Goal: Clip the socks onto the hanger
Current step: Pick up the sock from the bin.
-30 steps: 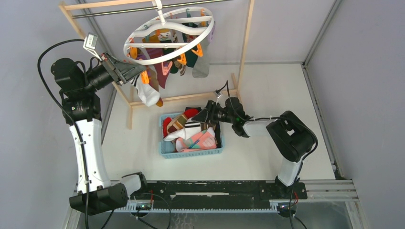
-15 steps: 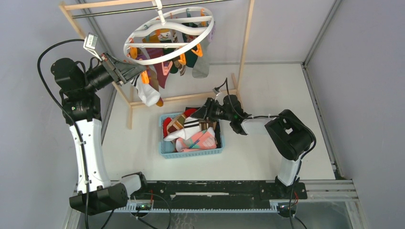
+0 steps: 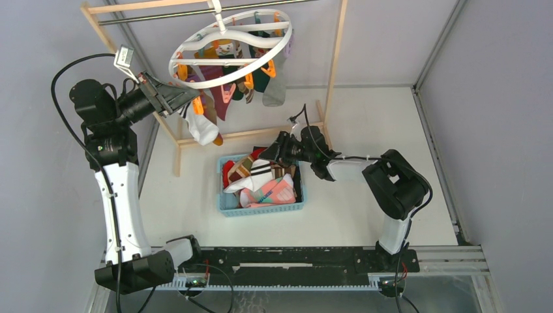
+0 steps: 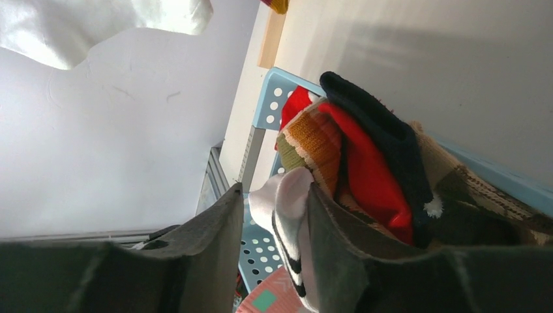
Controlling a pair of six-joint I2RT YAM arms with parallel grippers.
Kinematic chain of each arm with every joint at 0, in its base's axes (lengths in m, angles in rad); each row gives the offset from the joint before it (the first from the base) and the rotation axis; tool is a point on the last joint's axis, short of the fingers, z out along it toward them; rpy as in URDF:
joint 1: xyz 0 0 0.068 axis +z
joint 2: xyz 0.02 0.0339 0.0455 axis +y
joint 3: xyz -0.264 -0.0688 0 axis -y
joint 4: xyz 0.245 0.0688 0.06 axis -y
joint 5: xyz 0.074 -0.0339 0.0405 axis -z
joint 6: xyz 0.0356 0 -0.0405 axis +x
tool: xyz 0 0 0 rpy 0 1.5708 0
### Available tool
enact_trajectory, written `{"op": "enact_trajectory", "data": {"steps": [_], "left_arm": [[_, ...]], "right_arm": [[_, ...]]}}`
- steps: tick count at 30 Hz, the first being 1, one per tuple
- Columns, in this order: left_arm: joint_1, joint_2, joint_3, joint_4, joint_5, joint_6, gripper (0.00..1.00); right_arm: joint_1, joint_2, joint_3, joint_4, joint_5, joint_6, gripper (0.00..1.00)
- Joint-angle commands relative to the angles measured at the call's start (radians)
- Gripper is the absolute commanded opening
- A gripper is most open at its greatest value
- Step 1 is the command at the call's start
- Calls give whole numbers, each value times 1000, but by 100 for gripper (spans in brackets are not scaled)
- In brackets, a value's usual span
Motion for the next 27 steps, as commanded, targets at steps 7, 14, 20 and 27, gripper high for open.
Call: {"op": "enact_trajectory", "data": {"steps": [7,14,20,27], "left_arm": [[4,-23,11,-5,19,15,1],[3,-24,10,-7,21,16,1],[3,-23,9,-8,21,17,1],[3,-27,13,-8,26,9,1]], "right_arm": [[15,7,31,12,-32,-45,38],[15,-4,31,-1,-31,-69,21],[29,-39,32,155,-89,-76,0],[51,-22,186,475,-334,31,0]]}}
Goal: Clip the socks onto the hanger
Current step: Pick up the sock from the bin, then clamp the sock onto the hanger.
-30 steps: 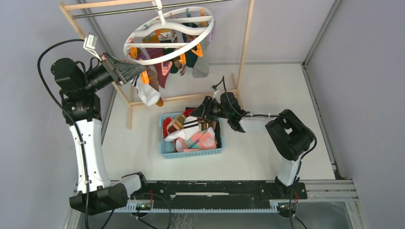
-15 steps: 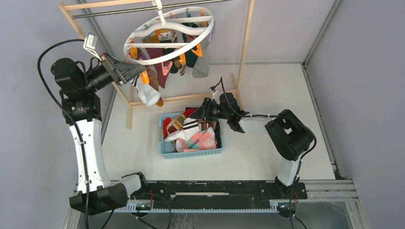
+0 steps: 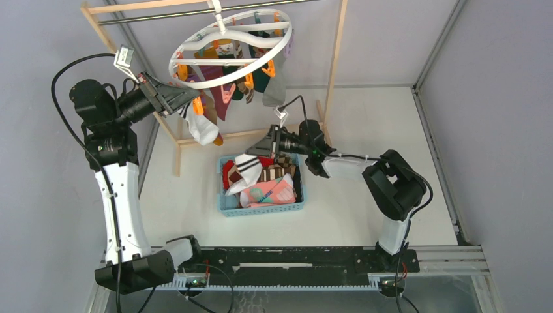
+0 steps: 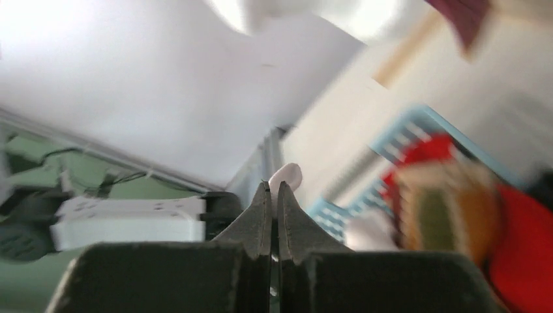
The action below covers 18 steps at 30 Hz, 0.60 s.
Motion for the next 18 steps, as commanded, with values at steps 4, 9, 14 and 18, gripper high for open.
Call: {"op": "enact_trajectory", "data": {"steps": [4,9,14,18], "left_arm": [[3,-31,5,-7,26,8,1],[2,-38,-1,-5,34,10,1],[1,-41,-6,-5,41,11,1],[3,-43,-8,-3,46,10,0]], "right_arm": [[34,51,257,530,-213,203,0],[66,159,475,608,-234,286,0],[85,282,664,675,-198,384,0],[101,340,784,664,-190,403,0]]}}
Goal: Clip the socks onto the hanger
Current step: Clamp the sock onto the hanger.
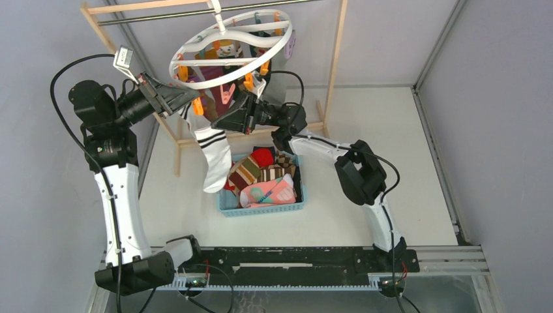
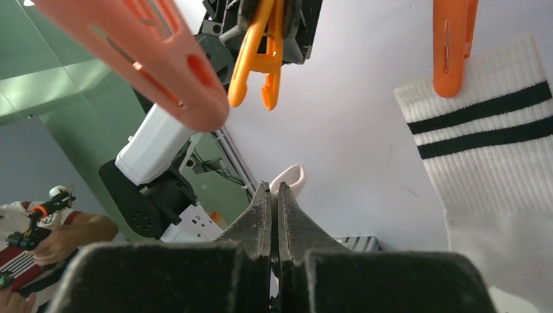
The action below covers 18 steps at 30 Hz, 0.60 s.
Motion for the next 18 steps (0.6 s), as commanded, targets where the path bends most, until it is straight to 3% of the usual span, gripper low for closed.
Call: {"op": "enact_trajectory", "data": {"steps": [1,10,18], "left_arm": [[3,-34,-8,-2,47,10,0],[1,-33,-15,14,56,-2,0],[0,-34,-13,28,64,-12,0]], "right_arm": [[17,38,127,72,20,68,0],[17,83,172,155,136,122,0],[21,128,246,178,147,175,0]]}}
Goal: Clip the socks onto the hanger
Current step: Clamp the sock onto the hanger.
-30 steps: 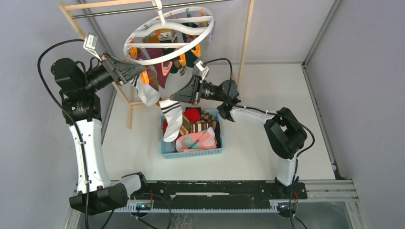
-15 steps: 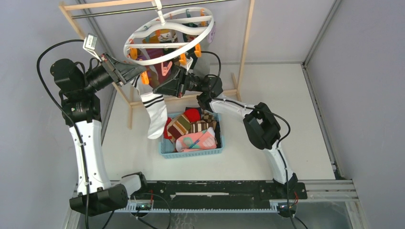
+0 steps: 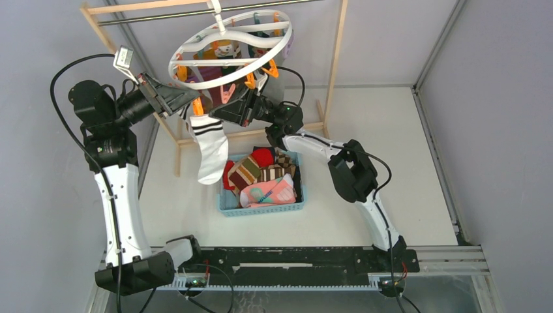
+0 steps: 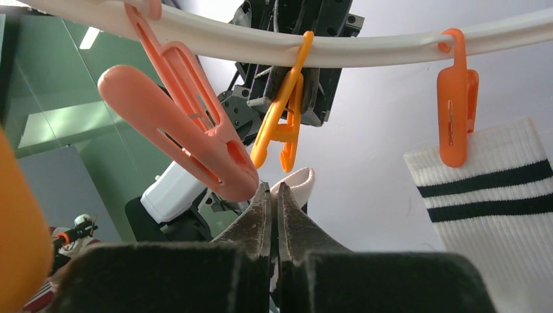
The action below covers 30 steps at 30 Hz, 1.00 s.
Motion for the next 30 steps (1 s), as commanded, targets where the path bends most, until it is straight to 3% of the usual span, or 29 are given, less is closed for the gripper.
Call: {"op": "enact_trajectory", "data": {"steps": [1,30], "left_arm": [[1,-33,-13,27,58,-11,0],[1,-27,-8,41,69,-17,0]], "right_arm": [[5,13,67,80,31,45,0],[19,89,211,87,30,136,0]]}}
